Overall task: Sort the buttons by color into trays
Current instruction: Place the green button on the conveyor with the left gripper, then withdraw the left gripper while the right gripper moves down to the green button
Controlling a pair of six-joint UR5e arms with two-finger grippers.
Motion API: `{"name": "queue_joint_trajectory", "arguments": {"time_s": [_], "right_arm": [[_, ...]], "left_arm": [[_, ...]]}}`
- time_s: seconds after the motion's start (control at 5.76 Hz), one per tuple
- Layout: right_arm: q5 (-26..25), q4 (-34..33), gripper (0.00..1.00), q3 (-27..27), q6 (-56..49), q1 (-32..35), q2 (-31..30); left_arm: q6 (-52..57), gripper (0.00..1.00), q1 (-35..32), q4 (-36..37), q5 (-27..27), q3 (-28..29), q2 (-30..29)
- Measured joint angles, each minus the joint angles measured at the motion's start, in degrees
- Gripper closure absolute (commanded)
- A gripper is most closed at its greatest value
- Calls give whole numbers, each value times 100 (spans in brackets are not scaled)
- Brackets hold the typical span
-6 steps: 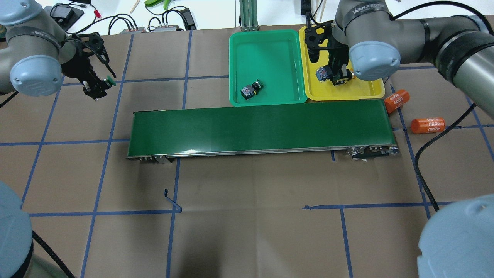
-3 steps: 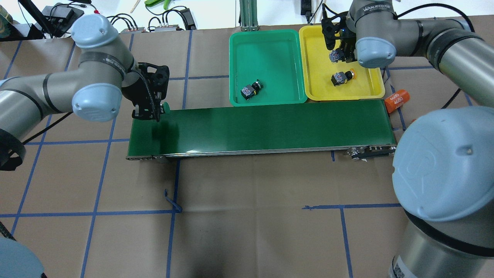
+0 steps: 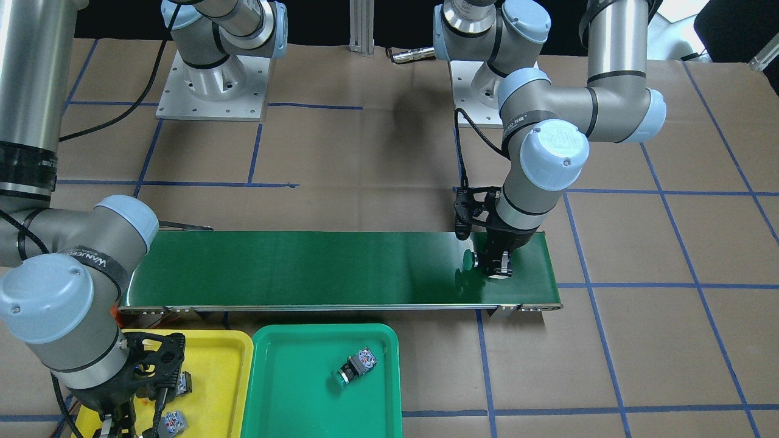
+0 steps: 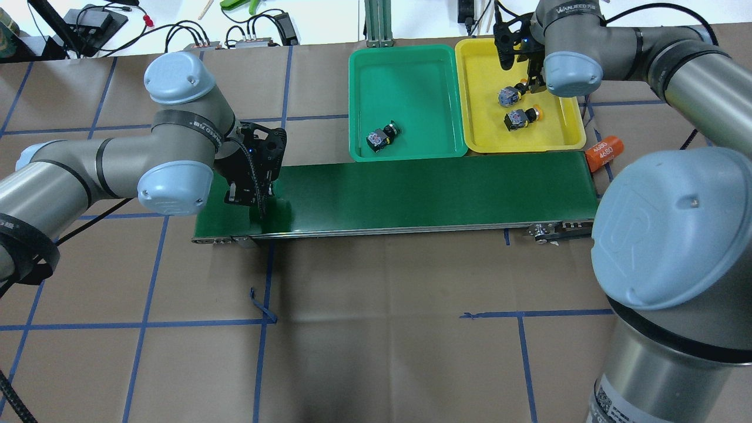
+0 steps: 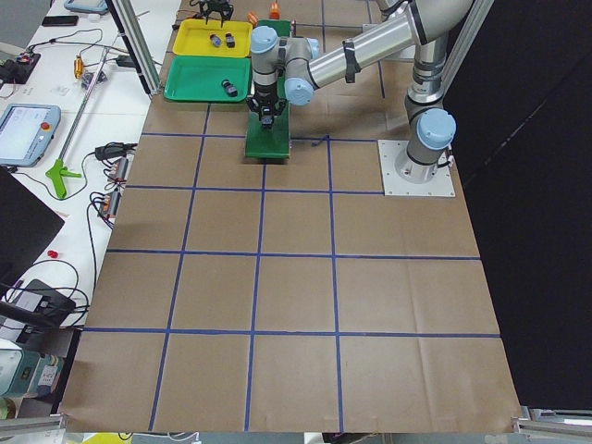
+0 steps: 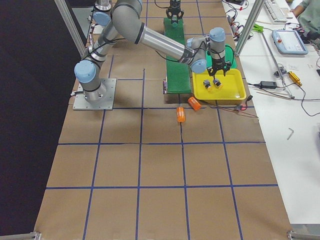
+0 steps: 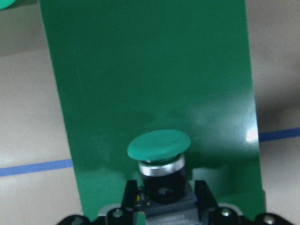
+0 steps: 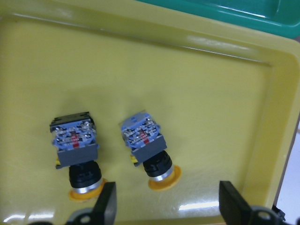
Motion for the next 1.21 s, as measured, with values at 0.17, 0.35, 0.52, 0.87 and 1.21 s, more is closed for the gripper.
{"name": "queue_joint_trajectory", "arguments": {"time_s": [0.17, 0.35, 0.52, 0.87, 1.21], "right_arm": [[-2, 539, 0, 13, 80, 37, -300], [-4, 1247, 0, 43, 311, 143, -653], [-1, 2025, 0, 71, 776, 343, -984], [0, 2673, 0, 303, 1734, 871, -1447], [17, 2690, 0, 1193, 2171, 1136, -2099]], "left_arm": [[-340, 1, -56, 4, -73, 32, -3], [-1093, 3, -87, -33, -119, 127, 18], [-2055, 4, -108, -215, -154, 315, 130], [-3724, 2, -134, -1309, -205, 922, 568], [-5358, 2, -125, -1948, -394, 1149, 1123]]}}
